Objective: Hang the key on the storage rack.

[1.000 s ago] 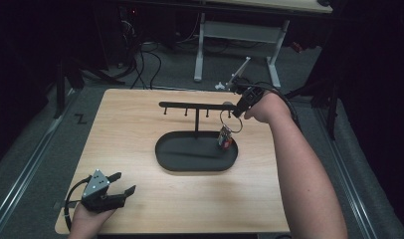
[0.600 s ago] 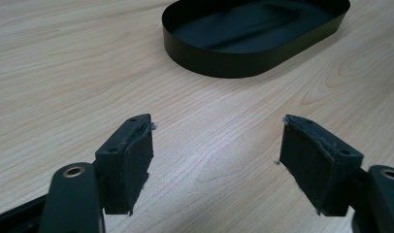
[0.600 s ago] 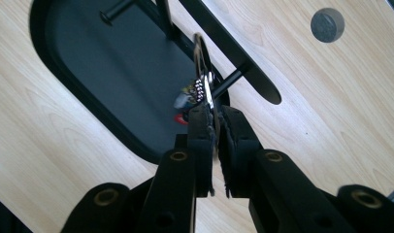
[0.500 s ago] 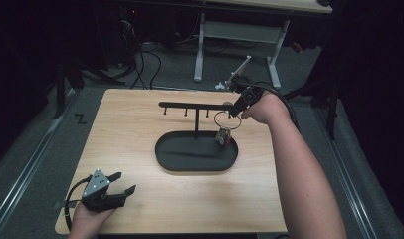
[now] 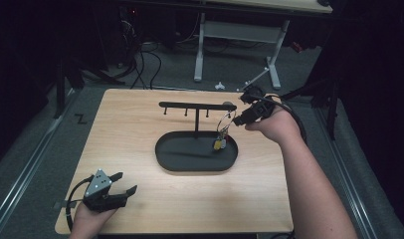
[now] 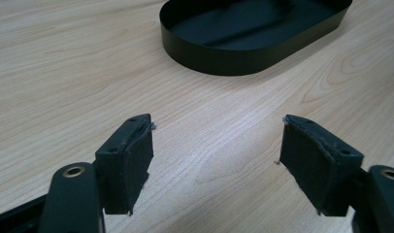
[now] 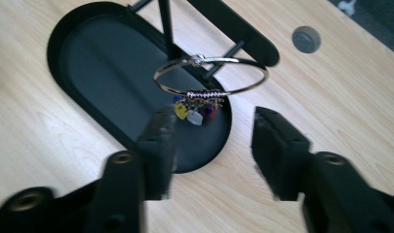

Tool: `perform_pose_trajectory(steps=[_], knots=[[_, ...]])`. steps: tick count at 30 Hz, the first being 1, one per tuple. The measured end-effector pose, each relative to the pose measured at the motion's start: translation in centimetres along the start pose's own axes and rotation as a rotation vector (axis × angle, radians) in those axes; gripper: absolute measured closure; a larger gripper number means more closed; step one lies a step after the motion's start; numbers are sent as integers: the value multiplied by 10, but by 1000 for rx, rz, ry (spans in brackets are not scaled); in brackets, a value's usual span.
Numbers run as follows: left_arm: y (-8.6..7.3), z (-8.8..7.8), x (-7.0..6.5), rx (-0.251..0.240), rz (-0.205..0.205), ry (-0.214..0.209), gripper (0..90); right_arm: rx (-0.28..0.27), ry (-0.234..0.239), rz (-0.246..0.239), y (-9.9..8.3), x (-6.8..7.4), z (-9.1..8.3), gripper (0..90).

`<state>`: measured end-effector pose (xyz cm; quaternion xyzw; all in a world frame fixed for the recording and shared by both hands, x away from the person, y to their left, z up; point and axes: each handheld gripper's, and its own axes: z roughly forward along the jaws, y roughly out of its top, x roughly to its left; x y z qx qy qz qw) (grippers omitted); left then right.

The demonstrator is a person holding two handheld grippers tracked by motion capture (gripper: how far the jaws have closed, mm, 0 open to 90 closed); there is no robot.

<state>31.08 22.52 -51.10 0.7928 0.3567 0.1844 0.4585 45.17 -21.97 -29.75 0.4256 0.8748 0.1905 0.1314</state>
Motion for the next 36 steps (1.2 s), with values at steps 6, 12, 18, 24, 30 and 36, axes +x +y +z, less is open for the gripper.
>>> perform_pose_trajectory(steps=[6,12,18,24,30,36], knots=[[0,0,0,8,1,-2,280,-62,-25,8,-23,1,9,375],[-1,0,0,0,-10,0,279,-121,-22,43,-45,1,24,353],[-2,1,2,2,-6,-7,279,-190,-16,72,-66,2,42,353],[-1,0,0,-7,-12,-12,279,-171,-34,95,-81,3,57,334],[0,2,-3,1,7,-14,279,-221,-106,75,-92,13,64,295],[0,3,-1,-6,-5,-13,279,-276,-114,90,-106,25,70,291]])
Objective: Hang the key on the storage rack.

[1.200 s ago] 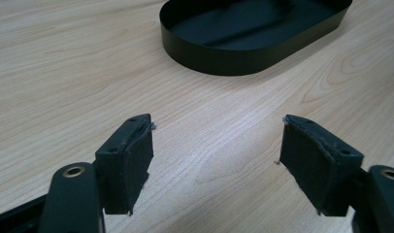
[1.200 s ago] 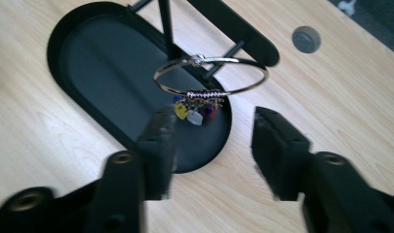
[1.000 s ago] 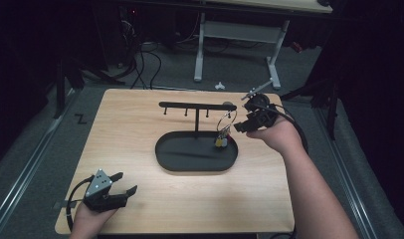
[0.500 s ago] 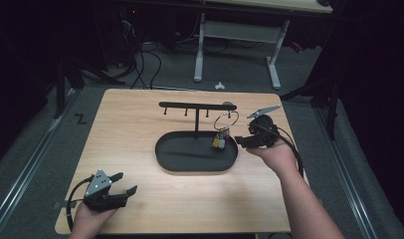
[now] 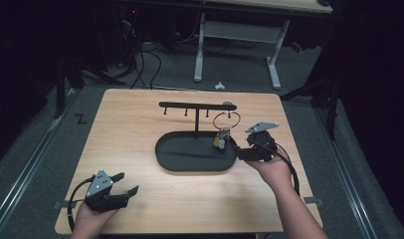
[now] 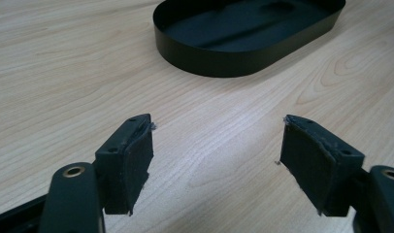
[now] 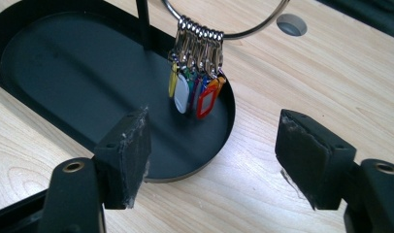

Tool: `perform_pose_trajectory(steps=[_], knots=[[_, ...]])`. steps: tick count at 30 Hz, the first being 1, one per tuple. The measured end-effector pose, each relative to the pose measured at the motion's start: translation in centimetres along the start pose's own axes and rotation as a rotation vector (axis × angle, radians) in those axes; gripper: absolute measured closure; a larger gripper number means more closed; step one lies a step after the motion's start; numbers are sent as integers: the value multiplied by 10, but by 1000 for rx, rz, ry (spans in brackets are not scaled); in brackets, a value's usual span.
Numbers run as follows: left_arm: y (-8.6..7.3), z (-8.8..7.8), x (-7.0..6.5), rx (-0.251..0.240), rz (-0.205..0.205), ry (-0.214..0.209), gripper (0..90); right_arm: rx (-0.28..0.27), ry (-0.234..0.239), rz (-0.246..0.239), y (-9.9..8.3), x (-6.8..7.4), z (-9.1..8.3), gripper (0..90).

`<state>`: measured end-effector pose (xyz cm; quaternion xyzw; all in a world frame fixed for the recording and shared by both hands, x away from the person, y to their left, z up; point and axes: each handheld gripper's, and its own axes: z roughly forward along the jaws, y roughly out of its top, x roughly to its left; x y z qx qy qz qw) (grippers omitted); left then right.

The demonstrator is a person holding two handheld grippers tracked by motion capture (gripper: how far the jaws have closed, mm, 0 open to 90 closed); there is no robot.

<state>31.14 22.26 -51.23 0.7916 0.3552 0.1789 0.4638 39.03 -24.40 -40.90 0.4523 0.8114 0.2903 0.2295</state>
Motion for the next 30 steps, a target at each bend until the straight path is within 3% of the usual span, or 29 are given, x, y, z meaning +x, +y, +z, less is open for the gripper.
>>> perform_pose_trajectory(steps=[8,13,14,15,19,26,30], knots=[[0,-1,-1,-4,5,2,279,-92,6,37,-39,12,6,321],[0,0,0,2,5,8,278,-148,56,83,-77,22,17,253],[0,0,0,2,5,8,278,-148,56,83,-77,22,17,253],[0,-1,0,0,6,8,278,-131,87,94,-88,26,23,214],[0,-1,1,-2,0,8,276,-140,91,115,-105,31,27,178],[1,0,-2,-6,2,29,250,-199,55,168,-133,37,19,142],[2,0,0,-6,-5,36,234,-172,17,122,-144,38,16,106]])
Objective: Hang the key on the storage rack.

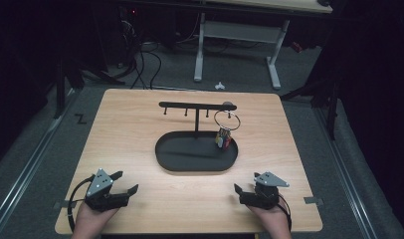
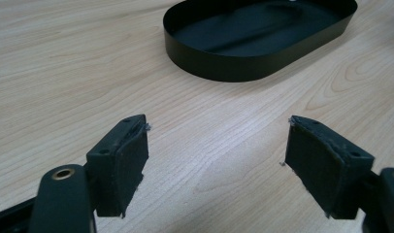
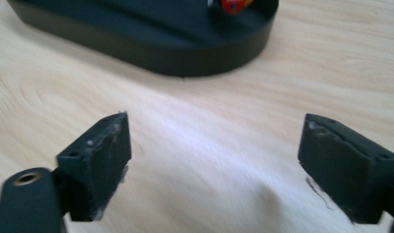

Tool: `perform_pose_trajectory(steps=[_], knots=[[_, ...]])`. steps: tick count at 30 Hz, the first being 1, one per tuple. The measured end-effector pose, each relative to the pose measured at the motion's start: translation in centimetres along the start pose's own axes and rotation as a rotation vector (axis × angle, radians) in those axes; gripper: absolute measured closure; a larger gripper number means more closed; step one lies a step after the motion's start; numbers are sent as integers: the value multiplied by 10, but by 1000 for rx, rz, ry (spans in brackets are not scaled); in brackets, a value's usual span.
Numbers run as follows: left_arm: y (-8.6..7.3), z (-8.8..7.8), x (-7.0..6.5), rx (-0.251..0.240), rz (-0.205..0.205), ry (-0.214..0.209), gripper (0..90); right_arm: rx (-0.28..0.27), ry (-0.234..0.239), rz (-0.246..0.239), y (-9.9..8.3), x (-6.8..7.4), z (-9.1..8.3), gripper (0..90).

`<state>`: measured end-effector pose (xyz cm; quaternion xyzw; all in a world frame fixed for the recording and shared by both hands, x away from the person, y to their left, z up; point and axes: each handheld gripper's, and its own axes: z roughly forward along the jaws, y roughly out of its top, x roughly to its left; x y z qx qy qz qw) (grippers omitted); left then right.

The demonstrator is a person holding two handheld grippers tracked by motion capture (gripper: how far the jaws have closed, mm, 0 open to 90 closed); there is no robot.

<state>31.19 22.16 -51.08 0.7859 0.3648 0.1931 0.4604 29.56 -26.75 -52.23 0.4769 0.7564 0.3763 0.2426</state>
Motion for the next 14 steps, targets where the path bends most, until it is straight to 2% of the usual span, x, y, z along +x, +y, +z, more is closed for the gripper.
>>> perform_pose_trajectory(steps=[3,5,8,14], knots=[[1,0,0,-7,-7,3,227,8,-15,-18,-5,-4,0,87],[2,-1,-1,-7,-4,1,223,5,-17,-14,-5,-6,-1,76],[3,0,0,-17,-6,-7,223,-11,-29,-26,-5,-6,-4,76],[6,3,-1,-19,13,-18,223,-22,-48,-18,-6,-4,-9,76]])
